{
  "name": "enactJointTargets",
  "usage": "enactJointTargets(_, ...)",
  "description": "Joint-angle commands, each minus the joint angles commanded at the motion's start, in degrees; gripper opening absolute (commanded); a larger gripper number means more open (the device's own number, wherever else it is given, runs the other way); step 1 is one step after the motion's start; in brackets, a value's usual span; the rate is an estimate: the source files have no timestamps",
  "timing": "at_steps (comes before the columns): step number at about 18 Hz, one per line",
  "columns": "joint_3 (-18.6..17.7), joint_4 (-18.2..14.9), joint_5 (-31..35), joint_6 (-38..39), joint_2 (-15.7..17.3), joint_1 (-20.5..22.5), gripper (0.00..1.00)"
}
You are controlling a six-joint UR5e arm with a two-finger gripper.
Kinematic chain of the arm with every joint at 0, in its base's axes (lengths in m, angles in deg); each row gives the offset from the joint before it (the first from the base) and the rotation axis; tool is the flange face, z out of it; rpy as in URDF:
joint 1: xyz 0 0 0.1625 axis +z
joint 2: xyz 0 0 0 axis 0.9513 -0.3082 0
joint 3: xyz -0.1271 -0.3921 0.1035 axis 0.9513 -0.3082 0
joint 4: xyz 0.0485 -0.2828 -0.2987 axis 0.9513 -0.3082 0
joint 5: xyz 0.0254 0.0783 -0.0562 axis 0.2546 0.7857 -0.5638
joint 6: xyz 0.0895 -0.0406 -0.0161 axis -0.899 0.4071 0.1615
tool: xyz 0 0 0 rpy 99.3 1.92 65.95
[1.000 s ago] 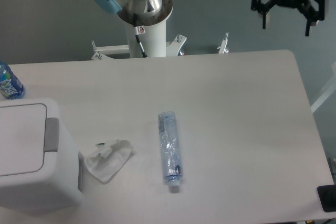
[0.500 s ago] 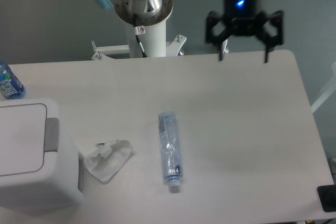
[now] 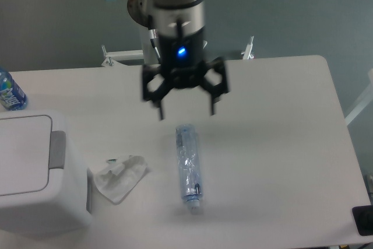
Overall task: Open the trash can
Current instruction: 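Move the gripper across the table toward the white trash can lid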
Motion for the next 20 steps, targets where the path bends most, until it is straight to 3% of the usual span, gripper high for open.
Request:
enactJointTargets(5, -0.8, 0.2, -11.9, 4.7, -1.1, -0.7, 1.00)
enactJointTargets(20, -2.1, 0.5, -12.6, 8.0, -1.9, -3.4, 1.00)
